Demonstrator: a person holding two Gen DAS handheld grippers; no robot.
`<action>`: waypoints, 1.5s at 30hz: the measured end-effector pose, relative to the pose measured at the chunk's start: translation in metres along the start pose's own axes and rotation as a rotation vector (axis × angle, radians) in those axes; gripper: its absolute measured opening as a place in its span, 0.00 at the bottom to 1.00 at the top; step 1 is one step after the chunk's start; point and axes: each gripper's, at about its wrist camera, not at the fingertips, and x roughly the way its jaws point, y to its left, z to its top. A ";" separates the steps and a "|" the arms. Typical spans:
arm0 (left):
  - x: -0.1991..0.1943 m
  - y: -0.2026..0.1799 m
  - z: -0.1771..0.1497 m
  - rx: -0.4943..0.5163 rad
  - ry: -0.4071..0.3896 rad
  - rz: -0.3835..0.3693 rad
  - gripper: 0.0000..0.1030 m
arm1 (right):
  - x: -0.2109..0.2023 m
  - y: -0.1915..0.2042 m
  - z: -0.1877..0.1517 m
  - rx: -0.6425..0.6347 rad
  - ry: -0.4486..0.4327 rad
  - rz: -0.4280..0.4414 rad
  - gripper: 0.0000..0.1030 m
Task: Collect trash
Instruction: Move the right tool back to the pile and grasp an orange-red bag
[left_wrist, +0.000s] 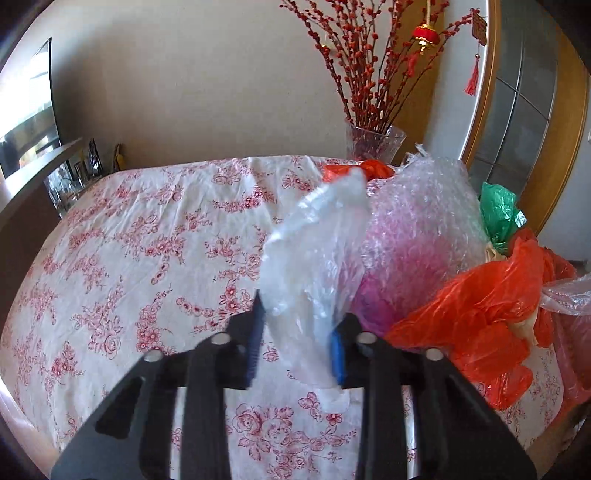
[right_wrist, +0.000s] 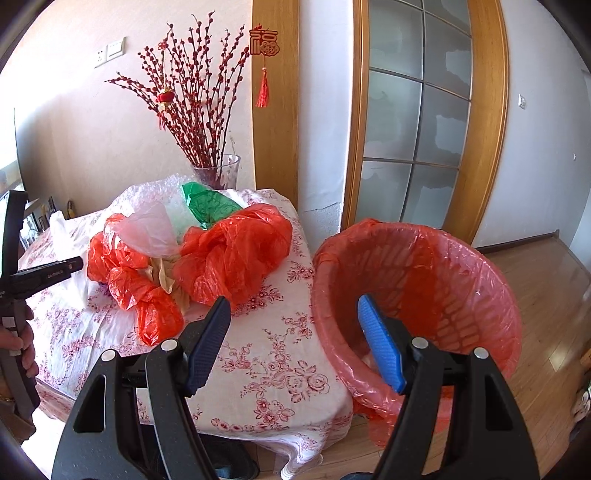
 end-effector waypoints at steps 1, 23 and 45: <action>0.001 0.006 0.000 -0.012 0.002 -0.005 0.14 | 0.001 0.001 0.000 -0.002 0.001 0.002 0.69; -0.016 0.079 0.014 -0.119 -0.087 0.053 0.07 | 0.043 0.021 0.035 0.054 0.016 0.057 0.58; -0.033 0.053 0.015 -0.045 -0.115 -0.024 0.07 | 0.074 0.019 0.042 0.098 0.060 0.073 0.05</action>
